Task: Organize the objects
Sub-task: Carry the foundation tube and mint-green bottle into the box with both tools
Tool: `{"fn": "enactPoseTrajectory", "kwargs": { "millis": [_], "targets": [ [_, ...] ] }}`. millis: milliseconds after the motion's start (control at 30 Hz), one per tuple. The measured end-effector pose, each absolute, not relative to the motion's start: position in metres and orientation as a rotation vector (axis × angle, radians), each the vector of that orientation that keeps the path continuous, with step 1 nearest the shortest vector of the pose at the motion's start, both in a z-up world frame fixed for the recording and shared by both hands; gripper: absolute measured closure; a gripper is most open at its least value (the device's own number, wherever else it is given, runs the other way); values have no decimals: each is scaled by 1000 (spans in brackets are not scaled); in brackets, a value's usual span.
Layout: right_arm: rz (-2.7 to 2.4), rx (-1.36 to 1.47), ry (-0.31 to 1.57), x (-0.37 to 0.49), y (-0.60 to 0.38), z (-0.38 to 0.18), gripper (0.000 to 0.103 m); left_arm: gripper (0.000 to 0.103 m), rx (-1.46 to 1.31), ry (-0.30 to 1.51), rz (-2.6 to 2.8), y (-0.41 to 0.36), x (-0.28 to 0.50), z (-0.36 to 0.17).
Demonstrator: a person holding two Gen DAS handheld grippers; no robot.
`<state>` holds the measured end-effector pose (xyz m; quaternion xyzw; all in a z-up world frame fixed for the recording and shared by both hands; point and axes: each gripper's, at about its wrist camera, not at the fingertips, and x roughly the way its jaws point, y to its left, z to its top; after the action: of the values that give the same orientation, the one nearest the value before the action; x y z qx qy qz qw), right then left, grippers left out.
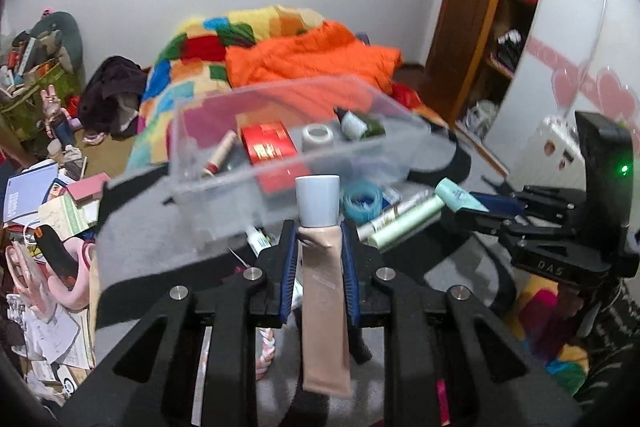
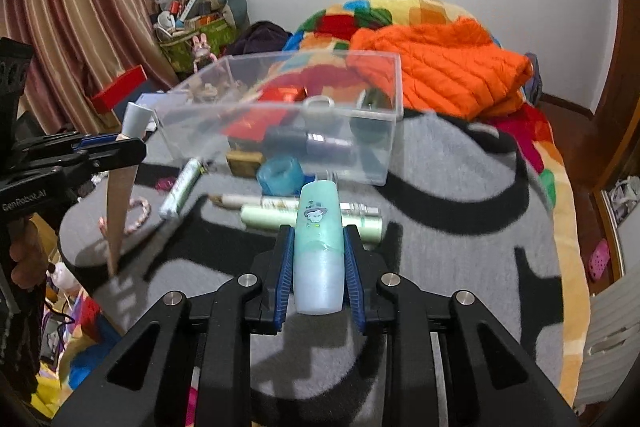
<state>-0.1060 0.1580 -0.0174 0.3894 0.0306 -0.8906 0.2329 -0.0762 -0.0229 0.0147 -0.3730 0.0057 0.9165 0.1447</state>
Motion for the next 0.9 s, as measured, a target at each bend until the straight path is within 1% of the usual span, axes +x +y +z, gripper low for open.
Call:
{"fn": "enactPoseTrajectory", "kwargs": {
  "millis": [333, 600, 900],
  "targets": [
    [-2478, 925, 79, -117, 143, 22, 81, 83, -909, -54, 2738, -38, -64, 50],
    [-2494, 864, 86, -145, 126, 43, 81, 83, -815, -46, 2840, -43, -75, 72],
    [-2503, 853, 108, -177, 111, 51, 81, 83, -745, -18, 2935, -46, -96, 90]
  ]
}}
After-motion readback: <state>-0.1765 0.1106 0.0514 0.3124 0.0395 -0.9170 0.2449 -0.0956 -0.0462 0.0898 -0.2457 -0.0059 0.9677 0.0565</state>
